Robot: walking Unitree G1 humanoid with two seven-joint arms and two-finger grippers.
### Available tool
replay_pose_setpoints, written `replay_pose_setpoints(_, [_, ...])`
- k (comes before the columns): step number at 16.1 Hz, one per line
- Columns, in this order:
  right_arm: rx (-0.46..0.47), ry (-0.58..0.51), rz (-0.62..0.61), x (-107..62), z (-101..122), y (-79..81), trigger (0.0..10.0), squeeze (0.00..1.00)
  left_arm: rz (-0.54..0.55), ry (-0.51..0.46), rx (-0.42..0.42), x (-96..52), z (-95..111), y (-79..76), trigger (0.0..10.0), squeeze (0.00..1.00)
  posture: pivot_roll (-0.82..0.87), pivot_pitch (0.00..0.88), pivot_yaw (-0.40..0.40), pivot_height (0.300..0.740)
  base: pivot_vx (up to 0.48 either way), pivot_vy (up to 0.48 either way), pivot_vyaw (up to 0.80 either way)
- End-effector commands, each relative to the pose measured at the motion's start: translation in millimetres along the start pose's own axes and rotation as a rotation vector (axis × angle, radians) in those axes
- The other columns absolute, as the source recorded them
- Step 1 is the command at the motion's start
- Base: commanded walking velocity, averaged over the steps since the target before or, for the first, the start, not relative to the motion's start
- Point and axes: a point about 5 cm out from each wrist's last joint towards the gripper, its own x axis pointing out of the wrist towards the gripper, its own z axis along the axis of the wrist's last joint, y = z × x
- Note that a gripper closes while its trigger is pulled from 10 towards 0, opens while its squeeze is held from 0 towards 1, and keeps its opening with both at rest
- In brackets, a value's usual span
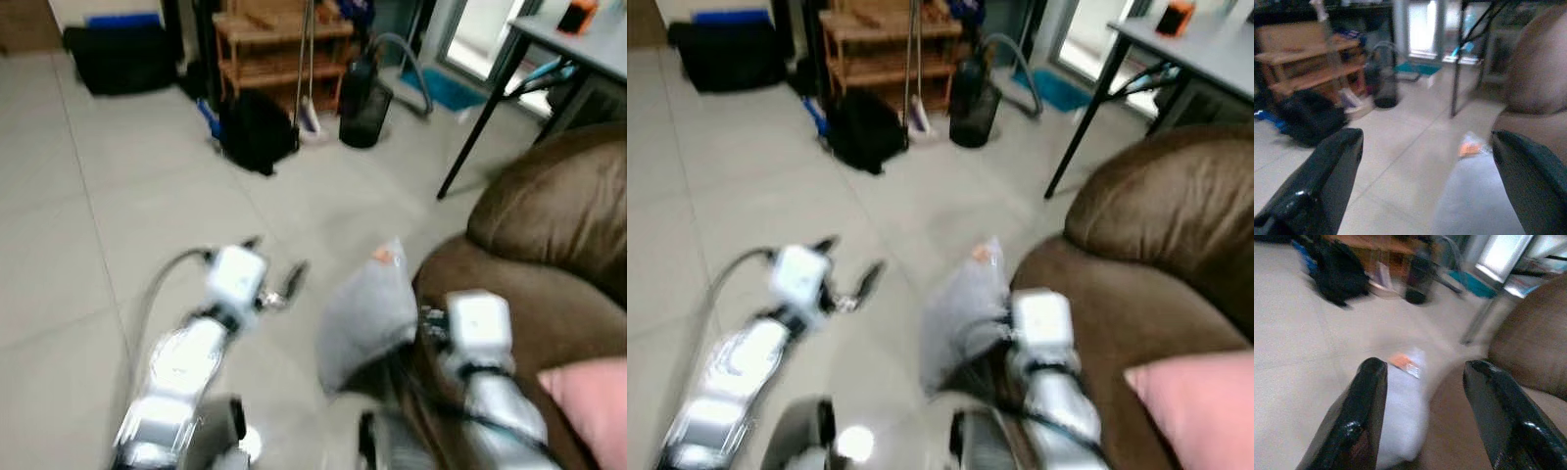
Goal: Move the pillow to the sofa from floor
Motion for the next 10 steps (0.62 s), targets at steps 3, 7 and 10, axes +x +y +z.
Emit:
replay_pose_setpoints(3, [-0.018, 0.016, -0.034, -4.0, -5.6, -11.8, 10.0, 0.0, -0.034, -0.025, -0.01, 5.4, 5.9, -10.2, 10.0, 0.0, 0.0, 0.044, -0.071, 0.602, 0.321, 0.0, 0.0])
replay_pose_setpoints(7, [-0.015, 0.014, -0.033, -3.6, -5.4, -10.3, 10.0, 0.0, -0.042, -0.024, -0.003, 5.4, 6.3, -9.8, 10.0, 0.0, 0.0, 0.046, -0.065, 0.602, 0.316, 0.0, 0.0])
replay_pose_setpoints(10, [-0.004, 0.016, -0.03, -4.2, -6.7, -9.5, 10.0, 0.0, -0.047, -0.022, 0.003, 5.6, 6.4, -10.1, 10.0, 0.0, 0.01, 0.046, -0.061, 0.602, 0.309, 0.0, 0.0])
